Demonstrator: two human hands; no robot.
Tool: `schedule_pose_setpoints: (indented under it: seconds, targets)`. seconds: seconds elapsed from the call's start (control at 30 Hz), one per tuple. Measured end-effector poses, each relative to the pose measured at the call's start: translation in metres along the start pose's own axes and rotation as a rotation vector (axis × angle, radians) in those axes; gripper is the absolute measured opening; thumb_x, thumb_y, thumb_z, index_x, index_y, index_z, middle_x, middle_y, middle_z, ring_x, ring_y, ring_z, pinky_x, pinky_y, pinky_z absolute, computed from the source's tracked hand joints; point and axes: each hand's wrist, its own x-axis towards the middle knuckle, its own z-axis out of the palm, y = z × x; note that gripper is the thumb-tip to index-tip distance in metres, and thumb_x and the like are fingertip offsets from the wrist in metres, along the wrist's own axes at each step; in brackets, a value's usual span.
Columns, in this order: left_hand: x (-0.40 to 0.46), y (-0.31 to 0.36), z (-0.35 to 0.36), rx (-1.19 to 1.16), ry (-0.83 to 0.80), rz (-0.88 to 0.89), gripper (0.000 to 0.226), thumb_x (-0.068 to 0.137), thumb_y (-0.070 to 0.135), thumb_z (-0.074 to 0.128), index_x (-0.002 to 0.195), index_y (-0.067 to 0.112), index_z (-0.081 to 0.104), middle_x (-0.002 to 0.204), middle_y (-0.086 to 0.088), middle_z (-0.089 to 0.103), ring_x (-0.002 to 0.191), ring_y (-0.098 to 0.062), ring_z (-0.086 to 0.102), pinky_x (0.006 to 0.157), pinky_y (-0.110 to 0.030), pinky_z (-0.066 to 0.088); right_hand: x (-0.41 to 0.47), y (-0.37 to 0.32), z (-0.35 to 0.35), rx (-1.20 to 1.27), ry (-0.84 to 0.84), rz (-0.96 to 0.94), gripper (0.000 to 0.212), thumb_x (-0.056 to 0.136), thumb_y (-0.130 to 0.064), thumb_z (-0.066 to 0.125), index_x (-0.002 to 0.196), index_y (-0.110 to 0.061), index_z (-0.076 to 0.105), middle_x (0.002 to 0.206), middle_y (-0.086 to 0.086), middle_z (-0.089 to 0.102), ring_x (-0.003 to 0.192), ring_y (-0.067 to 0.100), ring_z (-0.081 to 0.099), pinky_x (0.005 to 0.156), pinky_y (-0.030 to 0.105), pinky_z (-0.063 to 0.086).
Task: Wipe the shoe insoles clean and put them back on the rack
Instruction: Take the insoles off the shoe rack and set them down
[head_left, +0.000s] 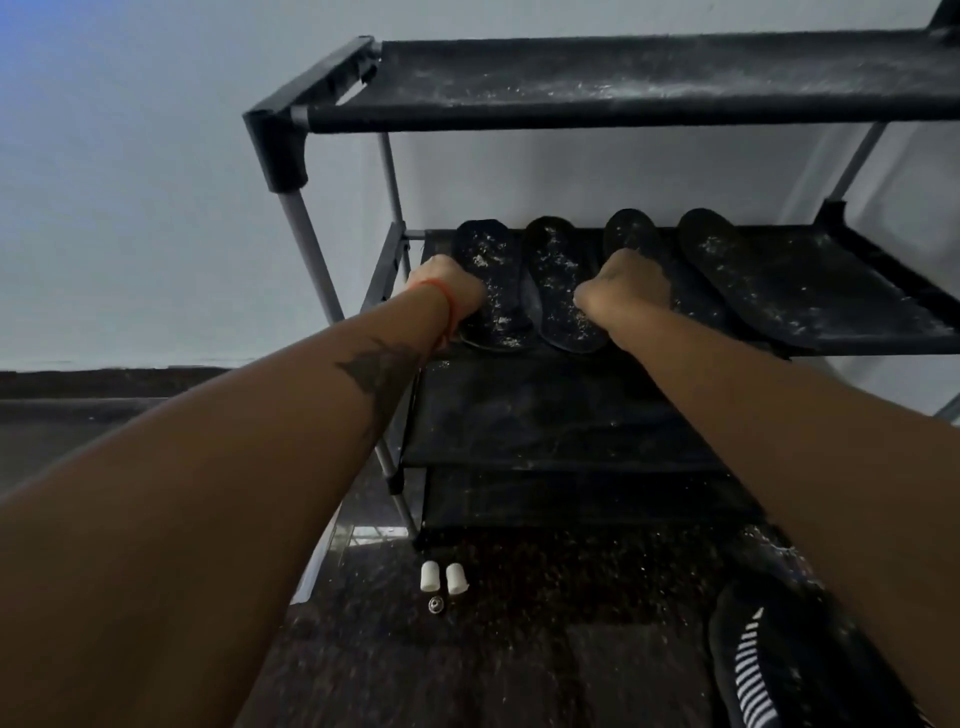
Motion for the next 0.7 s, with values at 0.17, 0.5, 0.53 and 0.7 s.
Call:
schedule_pose_setpoints:
  seconds: [0.17,0.5,0.53,0.7]
  targets:
    - [-0.002,-0.004,-0.008,-0.369,-0.057,-0.016,0.037,0.09,0.003,0.05,0.126,-0.006,0.052,0.089,-0.011,0.059,0.071,-0.02,0.052,0.069,-0.03,0.051,-0.009,-0.003,-0.006,0.356,-0.003,0.067,0.005,0.084,-0.002,0.06,0.086,-0.005,0.064,0.084,0.001,0.059,0.077,0.018,0.058,0.063,0.023,0.049]
    - [-0.101,-0.036,-0.019,-1.051,-0.143,-0.091,0.026,0.092,-0.008,0.047,0.091,0.016,0.055,0.085,-0.001,0.063,0.071,-0.014,0.061,0.048,-0.025,0.055,-0.093,0.021,-0.031,0.887,-0.264,0.29,0.021,0.083,0.004,0.062,0.092,-0.015,0.063,0.102,0.005,0.065,0.098,0.022,0.06,0.086,0.037,0.05]
    - [-0.115,-0.043,-0.02,-1.064,-0.153,-0.09,0.026,0.093,-0.008,0.047,0.09,0.017,0.056,0.084,-0.001,0.063,0.072,-0.014,0.061,0.05,-0.025,0.056,-0.109,0.025,-0.032,0.902,-0.301,0.297,0.021,0.085,0.004,0.06,0.096,-0.014,0.063,0.103,0.005,0.065,0.097,0.022,0.06,0.084,0.036,0.051]
    - [-0.176,-0.104,-0.003,-1.093,-0.19,-0.112,0.03,0.091,-0.01,0.043,0.095,0.015,0.059,0.089,-0.006,0.064,0.079,-0.019,0.06,0.078,-0.039,0.055,-0.182,0.057,-0.008,0.912,-0.458,0.347,0.024,0.089,0.002,0.054,0.104,-0.015,0.061,0.099,0.002,0.068,0.09,0.018,0.063,0.064,0.029,0.047]
